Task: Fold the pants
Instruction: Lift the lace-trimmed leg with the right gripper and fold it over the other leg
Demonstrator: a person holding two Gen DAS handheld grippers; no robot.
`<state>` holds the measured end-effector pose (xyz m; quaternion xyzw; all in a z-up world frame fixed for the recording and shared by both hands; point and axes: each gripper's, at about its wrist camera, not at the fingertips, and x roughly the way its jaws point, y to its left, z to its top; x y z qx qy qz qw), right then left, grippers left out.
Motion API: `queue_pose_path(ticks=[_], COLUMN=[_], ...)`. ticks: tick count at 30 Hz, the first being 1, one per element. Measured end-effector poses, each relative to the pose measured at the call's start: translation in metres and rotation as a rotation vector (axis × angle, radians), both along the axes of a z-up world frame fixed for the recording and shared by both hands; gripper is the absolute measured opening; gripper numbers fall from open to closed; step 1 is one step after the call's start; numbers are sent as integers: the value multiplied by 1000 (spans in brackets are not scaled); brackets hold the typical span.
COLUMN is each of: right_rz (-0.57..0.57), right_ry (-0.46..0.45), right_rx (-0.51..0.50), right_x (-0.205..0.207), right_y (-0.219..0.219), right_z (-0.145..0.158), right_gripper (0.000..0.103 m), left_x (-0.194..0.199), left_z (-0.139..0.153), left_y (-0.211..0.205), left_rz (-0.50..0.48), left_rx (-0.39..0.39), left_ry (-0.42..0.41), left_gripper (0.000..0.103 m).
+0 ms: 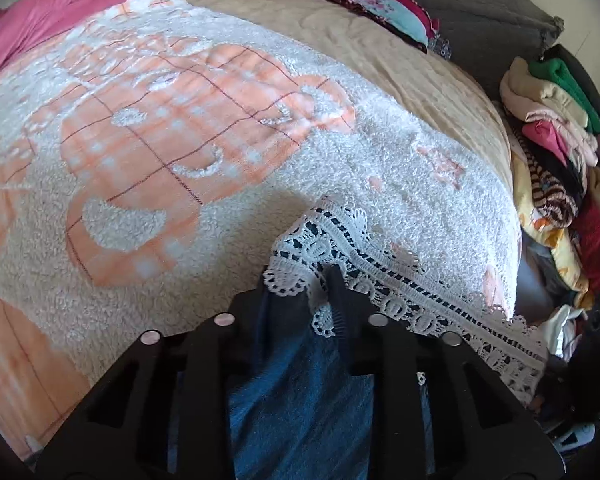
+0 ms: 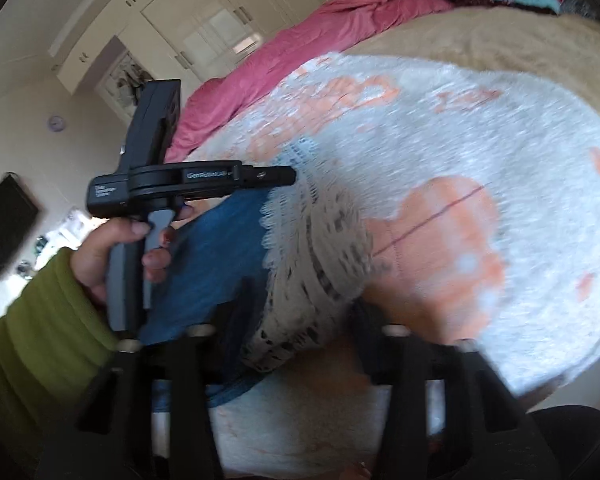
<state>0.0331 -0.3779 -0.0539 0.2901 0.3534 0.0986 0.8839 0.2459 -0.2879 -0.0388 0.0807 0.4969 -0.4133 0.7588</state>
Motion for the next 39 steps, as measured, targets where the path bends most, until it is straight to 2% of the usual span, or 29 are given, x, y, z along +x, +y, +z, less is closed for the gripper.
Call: queue_pose_path(ticks=[6, 11, 17, 22, 24, 25, 26, 27, 29, 30, 31, 32, 35, 39], right_rz=[46, 115, 290, 472, 538, 567, 592, 604, 626, 630, 628, 630, 614, 605], right_ry=[-33, -119, -217, -214, -199, -188, -170, -162, -180, -200, -224, -244, -308, -382], right_rx=[-7, -70, -155, -229, -294, -318, -357, -396, -516, -568, -602, -627, -717, -809], right_x=[2, -2, 3, 20, 27, 28, 28, 27, 21, 17, 14, 8, -1, -8], right_y=[13, 39, 102, 169, 200, 210, 222, 230, 246, 253, 257, 259, 268, 282], right_z=[10, 33, 70, 75, 65, 58, 47, 39, 22, 18, 18, 16, 13, 13], right_gripper=[23, 23, 23, 23, 23, 23, 25, 25, 27, 29, 33, 34, 37, 37], left_x=[-1, -13, -25, -40, -45, -46, -47, -50, -53, -55, -54, -52, -49, -47], left_z=[19, 50, 82, 81, 73, 66, 60, 52, 40, 31, 27, 25, 25, 13], left_y=[25, 59, 123, 186, 213, 234, 251, 275, 304, 318, 322, 324, 321, 313], left_rz=[33, 53, 121, 222, 297, 371, 427, 488, 555, 580, 581, 580, 588, 580], left_rx=[-127, -228, -283, -258, -244, -246, -261, -312, -410, -468, -482, -485, -464, -480], left_ry=[31, 22, -20, -44, -41, -17, 2, 27, 78, 140, 177, 194, 175, 240], left_gripper=[9, 9, 9, 10, 16, 20, 32, 44, 47, 50, 54, 65, 68, 69])
